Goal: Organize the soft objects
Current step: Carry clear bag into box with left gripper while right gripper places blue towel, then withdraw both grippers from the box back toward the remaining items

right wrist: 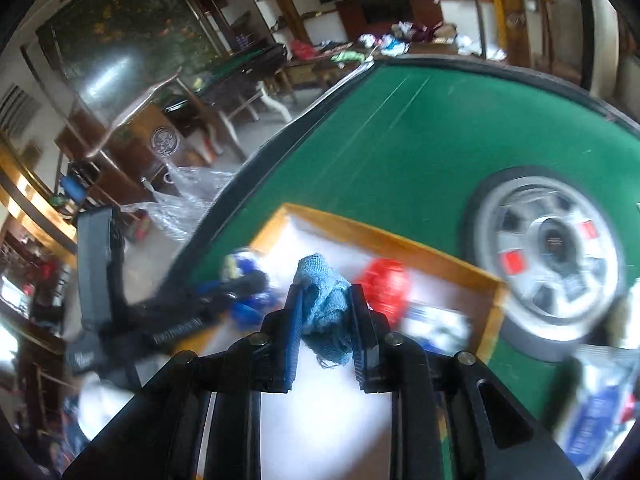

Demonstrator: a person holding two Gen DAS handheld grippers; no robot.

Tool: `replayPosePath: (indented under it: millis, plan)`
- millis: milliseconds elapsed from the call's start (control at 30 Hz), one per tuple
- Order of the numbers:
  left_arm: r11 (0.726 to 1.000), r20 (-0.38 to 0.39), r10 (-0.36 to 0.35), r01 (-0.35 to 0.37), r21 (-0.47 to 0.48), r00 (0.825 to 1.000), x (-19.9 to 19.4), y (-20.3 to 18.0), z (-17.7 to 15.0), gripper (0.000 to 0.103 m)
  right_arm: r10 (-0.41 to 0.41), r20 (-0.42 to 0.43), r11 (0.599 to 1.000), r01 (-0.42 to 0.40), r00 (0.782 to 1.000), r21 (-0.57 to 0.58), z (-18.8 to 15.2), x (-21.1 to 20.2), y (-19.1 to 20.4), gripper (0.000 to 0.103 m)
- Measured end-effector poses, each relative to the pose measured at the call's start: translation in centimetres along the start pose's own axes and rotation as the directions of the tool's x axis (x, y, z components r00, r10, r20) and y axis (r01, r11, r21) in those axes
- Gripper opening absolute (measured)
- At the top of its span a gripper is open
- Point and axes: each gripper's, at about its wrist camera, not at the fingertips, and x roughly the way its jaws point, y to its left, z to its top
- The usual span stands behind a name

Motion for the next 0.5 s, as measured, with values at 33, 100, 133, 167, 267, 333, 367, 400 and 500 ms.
replayPosePath:
  millis: [33, 100, 133, 167, 267, 333, 367, 400, 500]
  plan:
    - [1.000, 0.002, -0.009, 0.009, -0.011, 1.000, -0.2, 0.1, -0.1, 0.031, 0.005, -0.012, 1.000, -0.005, 1.000, 0.006, 0.3, 1.1, 0.5, 0.020]
    - [0.999, 0.011, -0.029, 0.029, -0.023, 1.000, -0.8, 0.3, -0.4, 0.040, -0.013, -0.034, 1.000, 0.013, 0.999, 0.005, 0.6, 2.9, 1.4, 0.020]
    - [0.999, 0.020, -0.031, 0.032, -0.024, 0.999, -1.4, 0.4, -0.6, 0.045, -0.022, -0.044, 1.000, 0.022, 0.999, 0.009, 0.8, 3.8, 1.3, 0.023]
    - [0.999, 0.028, -0.031, 0.032, -0.024, 0.999, -1.7, 0.4, -0.6, 0.049, -0.031, -0.053, 0.999, 0.032, 0.998, 0.015, 0.9, 4.4, 1.3, 0.023]
    - [0.998, 0.046, -0.048, 0.050, -0.037, 0.998, -3.1, 0.6, -0.8, 0.055, -0.044, -0.063, 0.997, 0.048, 0.997, 0.063, 1.1, 6.0, 0.9, 0.033]
    - [0.997, 0.061, -0.058, 0.061, -0.046, 0.996, -4.0, 0.7, -1.0, 0.057, -0.028, -0.065, 0.995, 0.034, 0.997, 0.090, 1.1, 6.1, 0.3, 0.036]
    - [0.997, 0.069, -0.061, 0.064, -0.045, 0.996, -4.5, 0.7, -1.2, 0.057, -0.020, -0.061, 0.995, 0.026, 0.998, 0.094, 1.0, 6.0, 0.1, 0.037]
    - [0.997, 0.074, -0.062, 0.066, -0.045, 0.995, -4.7, 0.6, -1.2, 0.057, -0.017, -0.052, 0.995, 0.022, 0.998, 0.094, 1.0, 5.7, 0.0, 0.038]
    - [0.996, 0.086, -0.079, 0.083, -0.043, 0.993, -5.6, 0.0, -1.6, 0.058, -0.022, -0.011, 0.994, 0.023, 1.000, 0.102, 0.8, 3.5, -0.6, 0.041]
